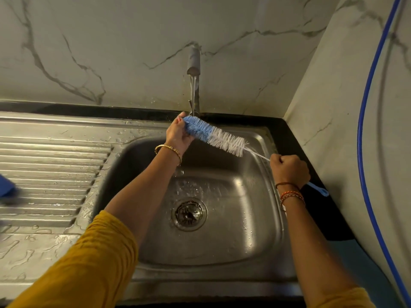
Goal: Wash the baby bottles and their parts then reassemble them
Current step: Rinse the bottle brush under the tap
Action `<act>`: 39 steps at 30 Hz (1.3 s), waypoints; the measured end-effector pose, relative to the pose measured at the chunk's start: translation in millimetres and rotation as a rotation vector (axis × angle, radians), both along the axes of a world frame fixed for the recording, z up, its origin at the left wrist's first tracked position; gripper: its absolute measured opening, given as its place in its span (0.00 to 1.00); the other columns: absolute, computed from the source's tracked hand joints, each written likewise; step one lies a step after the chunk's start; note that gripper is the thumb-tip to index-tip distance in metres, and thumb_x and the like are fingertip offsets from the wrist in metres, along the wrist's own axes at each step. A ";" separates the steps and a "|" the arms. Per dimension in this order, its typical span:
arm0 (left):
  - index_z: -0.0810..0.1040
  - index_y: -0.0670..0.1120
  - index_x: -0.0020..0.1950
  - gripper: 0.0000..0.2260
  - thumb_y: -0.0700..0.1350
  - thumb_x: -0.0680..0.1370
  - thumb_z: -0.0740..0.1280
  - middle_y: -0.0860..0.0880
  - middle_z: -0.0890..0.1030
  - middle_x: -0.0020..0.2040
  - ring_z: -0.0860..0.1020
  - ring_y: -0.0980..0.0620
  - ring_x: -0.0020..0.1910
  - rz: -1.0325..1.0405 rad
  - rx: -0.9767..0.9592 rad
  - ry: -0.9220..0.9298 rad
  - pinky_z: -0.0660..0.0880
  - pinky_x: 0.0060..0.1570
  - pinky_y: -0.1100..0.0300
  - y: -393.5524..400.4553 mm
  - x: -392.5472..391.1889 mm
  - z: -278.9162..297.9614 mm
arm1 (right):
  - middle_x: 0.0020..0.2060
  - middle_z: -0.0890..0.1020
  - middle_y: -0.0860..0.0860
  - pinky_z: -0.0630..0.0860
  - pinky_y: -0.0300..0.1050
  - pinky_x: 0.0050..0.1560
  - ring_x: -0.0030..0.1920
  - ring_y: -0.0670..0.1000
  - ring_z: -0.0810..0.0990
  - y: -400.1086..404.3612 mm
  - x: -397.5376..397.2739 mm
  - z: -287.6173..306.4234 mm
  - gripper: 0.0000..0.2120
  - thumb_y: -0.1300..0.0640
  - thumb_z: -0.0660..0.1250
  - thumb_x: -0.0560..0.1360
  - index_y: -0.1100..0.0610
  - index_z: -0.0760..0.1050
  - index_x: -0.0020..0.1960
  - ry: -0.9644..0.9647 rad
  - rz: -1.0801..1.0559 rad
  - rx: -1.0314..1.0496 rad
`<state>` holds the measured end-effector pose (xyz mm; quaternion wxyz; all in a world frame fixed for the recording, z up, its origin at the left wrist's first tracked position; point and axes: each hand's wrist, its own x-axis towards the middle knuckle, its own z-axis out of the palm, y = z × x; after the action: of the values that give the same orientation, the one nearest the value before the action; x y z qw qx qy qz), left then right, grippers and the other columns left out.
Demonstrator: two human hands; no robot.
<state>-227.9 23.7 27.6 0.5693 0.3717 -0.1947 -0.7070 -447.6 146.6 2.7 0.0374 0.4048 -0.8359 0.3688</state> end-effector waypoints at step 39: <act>0.61 0.49 0.72 0.23 0.41 0.78 0.63 0.41 0.67 0.65 0.72 0.41 0.59 0.244 -0.085 0.182 0.77 0.46 0.49 -35.8 83.2 10.9 | 0.25 0.72 0.56 0.59 0.40 0.30 0.29 0.54 0.70 -106.2 68.8 38.7 0.18 0.55 0.62 0.75 0.66 0.78 0.33 0.092 0.316 0.006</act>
<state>-144.7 -12.1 38.5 0.6814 0.3026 -0.1257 -0.6545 -378.8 40.4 41.5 0.0161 0.5478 -0.7604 0.3485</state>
